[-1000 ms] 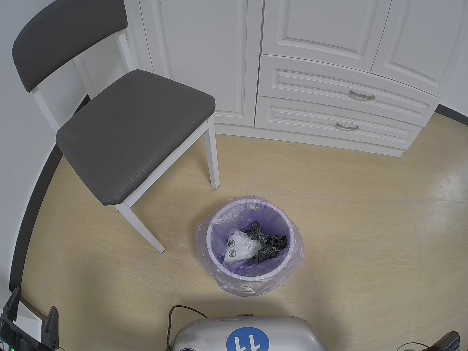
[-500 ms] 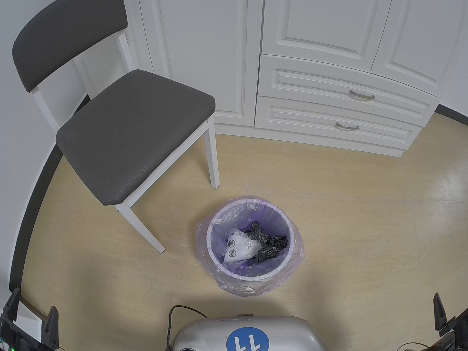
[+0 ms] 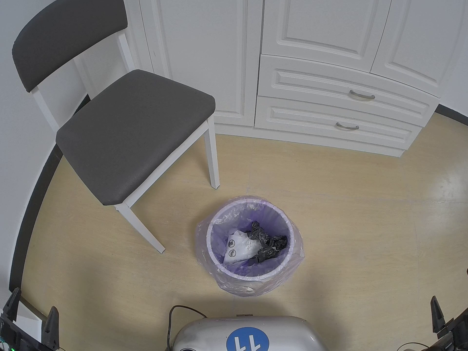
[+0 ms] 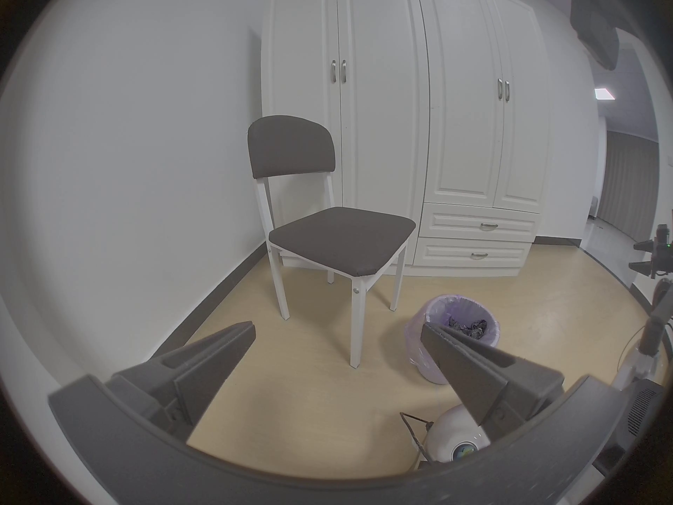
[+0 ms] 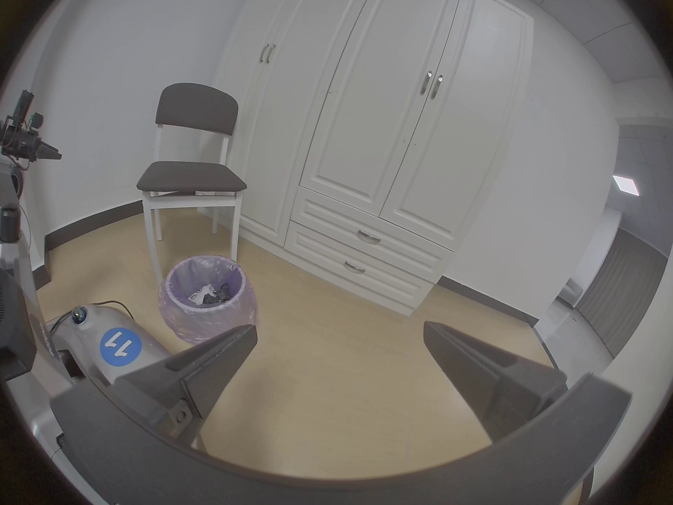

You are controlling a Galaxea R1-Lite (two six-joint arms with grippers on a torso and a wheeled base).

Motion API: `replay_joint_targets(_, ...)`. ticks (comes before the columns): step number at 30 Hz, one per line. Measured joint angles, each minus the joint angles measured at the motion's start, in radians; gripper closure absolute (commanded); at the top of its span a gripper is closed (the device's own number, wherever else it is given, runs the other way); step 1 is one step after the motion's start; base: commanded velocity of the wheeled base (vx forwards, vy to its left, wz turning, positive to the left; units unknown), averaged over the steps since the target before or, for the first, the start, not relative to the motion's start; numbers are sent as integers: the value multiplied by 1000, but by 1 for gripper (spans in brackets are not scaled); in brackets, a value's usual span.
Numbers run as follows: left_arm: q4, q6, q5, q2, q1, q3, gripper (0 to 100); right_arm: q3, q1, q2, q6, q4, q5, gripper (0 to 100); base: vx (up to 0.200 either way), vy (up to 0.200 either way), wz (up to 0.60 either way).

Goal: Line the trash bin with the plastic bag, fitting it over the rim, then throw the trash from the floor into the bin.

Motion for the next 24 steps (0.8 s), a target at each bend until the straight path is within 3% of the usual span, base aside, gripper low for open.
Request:
replay_joint_targets(9,0,4,0,0,1,0,0,0,0,0,35,5,40,0,0,0,0)
replay_joint_targets(15,0,3,0,0,0,0,0,0,0,0,127,17,262,0,0,0,0)
replay_joint_targets(17,0,3,0,0,0,0,0,0,0,0,139,21,299,0,0,0,0)
replay_joint_targets(20,0,2,0,0,1,0,0,0,0,1,144,23,293,0,0,0,0)
replay_joint_targets(24,0,2,0,0,1,0,0,0,0,1,149,23,166,0,0,0,0)
